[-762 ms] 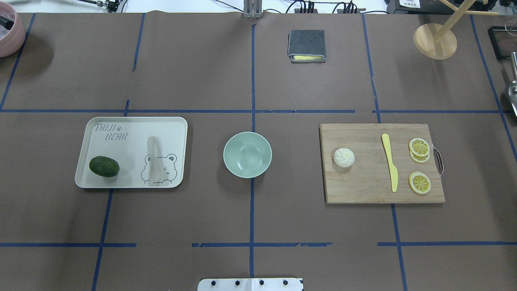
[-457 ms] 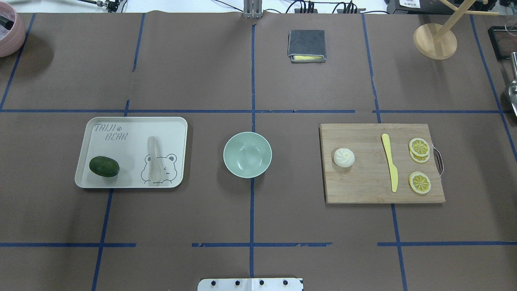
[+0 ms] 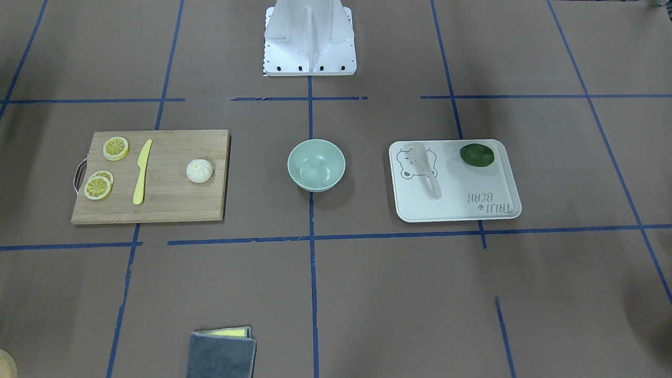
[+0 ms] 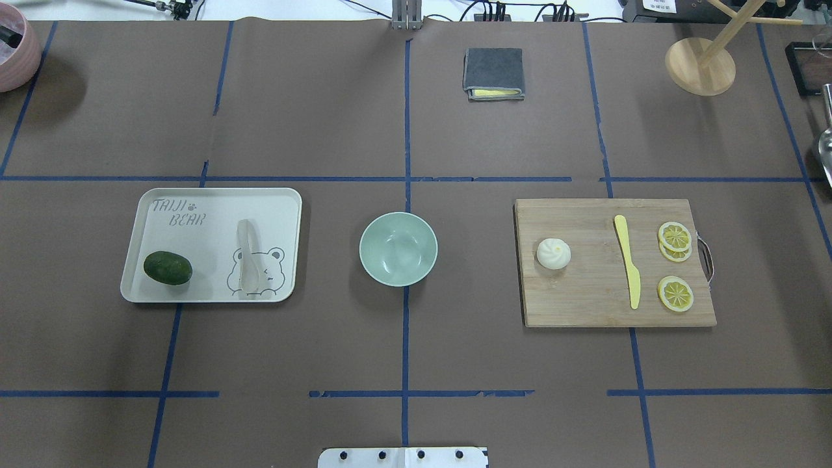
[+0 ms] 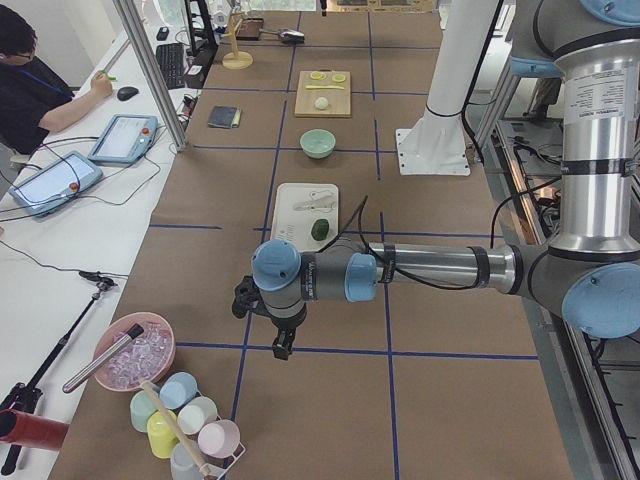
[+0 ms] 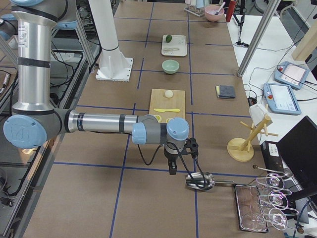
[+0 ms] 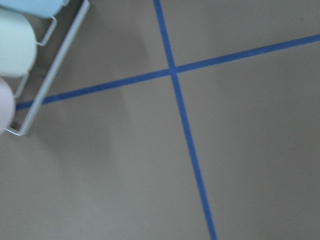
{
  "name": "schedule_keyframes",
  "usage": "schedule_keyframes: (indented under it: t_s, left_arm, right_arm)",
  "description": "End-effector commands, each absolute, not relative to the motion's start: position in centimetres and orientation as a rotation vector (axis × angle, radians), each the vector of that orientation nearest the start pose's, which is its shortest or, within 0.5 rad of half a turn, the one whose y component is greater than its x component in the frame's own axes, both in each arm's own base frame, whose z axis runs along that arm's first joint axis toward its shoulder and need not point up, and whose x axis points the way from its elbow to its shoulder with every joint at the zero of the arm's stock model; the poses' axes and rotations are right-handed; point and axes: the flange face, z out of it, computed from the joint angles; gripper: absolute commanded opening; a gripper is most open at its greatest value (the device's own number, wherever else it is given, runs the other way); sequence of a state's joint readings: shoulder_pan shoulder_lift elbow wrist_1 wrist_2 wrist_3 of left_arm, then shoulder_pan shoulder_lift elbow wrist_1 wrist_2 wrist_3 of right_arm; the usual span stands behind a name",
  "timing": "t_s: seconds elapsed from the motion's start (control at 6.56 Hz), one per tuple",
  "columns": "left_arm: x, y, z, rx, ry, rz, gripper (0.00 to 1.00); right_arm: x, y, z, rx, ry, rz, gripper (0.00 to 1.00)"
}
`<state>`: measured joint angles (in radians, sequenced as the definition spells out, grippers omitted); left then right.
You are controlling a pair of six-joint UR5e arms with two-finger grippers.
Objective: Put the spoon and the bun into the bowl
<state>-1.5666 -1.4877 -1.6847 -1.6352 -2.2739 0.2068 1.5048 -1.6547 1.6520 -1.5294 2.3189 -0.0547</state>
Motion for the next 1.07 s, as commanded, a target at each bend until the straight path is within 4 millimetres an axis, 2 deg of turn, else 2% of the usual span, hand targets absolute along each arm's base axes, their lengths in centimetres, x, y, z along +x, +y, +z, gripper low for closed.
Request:
schedule_keyframes:
  t_s: [0.0, 0.15, 0.3, 0.46, 0.61, 0.76, 0.91]
  left_arm:
    - [-7.1, -47.4, 61.7, 0.365, 0.607, 0.312, 1.00]
    - [-7.0, -48.0, 60.7, 0.480, 0.585, 0.352, 1.00]
    - [-6.7, -48.6, 59.1, 0.594, 0.569, 0.386, 1.00]
    - [-6.6, -48.9, 56.8, 0.748, 0.546, 0.435, 1.00]
    - [-6.5, -48.6, 54.6, 0.913, 0.520, 0.482, 1.00]
    - [-3.9, -49.0, 53.1, 0.976, 0.538, 0.548, 1.00]
    - [-1.0, -50.5, 50.7, 0.942, 0.652, 0.440, 1.00]
  right_arm:
    - [3.4, -48.3, 63.5, 0.104, -0.743, -0.158, 1.00]
    - [3.2, -48.6, 63.1, 0.158, -0.749, -0.178, 1.00]
    - [3.0, -49.3, 61.6, 0.271, -0.744, -0.228, 1.00]
    - [2.7, -49.6, 60.4, 0.368, -0.741, -0.269, 1.00]
    - [1.4, -50.0, 59.6, 0.392, -0.752, -0.290, 1.00]
    - [-1.6, -51.4, 57.5, 0.377, -0.778, -0.273, 1.00]
    - [-5.6, -53.5, 54.2, 0.376, -0.810, -0.271, 1.00]
